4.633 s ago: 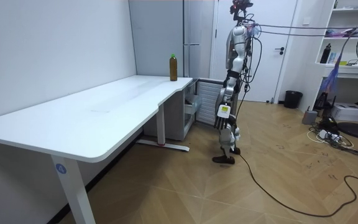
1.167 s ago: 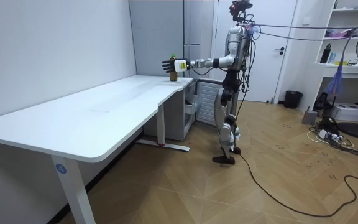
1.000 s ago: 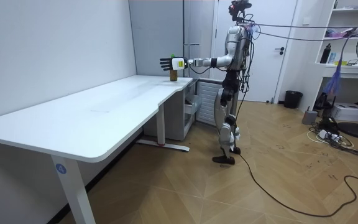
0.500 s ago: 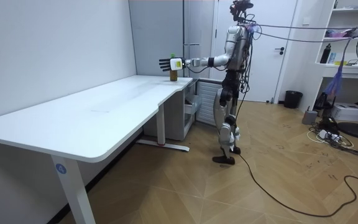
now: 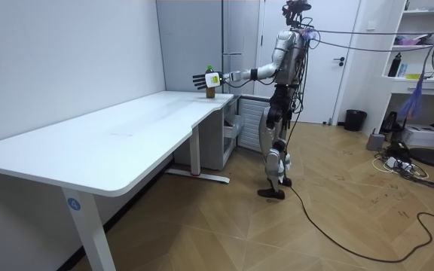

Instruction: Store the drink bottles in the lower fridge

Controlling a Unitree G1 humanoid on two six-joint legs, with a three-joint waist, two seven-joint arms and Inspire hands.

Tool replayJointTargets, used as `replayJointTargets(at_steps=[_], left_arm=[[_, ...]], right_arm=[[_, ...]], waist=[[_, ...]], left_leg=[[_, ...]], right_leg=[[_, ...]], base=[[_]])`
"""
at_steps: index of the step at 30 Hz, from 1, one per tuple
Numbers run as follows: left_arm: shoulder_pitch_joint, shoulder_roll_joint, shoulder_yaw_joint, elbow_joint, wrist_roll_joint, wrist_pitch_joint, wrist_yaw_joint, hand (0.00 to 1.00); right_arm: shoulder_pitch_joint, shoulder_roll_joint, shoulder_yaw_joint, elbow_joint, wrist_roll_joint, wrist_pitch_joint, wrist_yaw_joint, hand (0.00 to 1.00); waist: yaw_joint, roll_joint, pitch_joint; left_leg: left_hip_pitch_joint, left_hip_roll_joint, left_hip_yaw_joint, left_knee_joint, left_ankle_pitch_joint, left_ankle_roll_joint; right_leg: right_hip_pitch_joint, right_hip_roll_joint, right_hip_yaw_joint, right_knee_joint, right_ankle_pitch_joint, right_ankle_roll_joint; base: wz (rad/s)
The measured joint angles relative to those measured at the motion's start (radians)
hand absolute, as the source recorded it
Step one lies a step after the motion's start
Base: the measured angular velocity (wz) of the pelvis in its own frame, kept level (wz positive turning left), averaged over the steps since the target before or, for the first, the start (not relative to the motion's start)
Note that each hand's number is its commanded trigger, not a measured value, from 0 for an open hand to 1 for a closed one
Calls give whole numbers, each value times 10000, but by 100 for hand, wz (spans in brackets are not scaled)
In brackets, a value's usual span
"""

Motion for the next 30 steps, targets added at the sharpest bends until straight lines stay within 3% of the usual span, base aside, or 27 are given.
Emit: replayJointTargets(at_steps=[5, 15, 30], left_arm=[[-327, 166, 17, 492, -118, 141, 69, 0], [-346, 515, 41, 654, -236, 394, 60, 0], [-569, 590, 41, 886, -421, 646, 58, 0]], right_arm=[[71, -2, -7, -155, -159, 221, 4, 0], [162, -13, -201, -320, -376, 350, 10, 0], [150, -71, -212, -326, -372, 432, 1, 0]], waist=[[10, -15, -2], [-31, -39, -4], [-46, 201, -18]], left_leg=[[-17, 3, 13, 9, -3, 7], [-71, 15, 61, 59, -18, 23], [-148, 20, 61, 201, -64, 49]], right_leg=[[-87, -1, 13, 107, -1, 1], [-139, -3, 12, 115, 0, 0], [-135, -10, 14, 121, 3, 4]], base=[[-2], [-2], [0]])
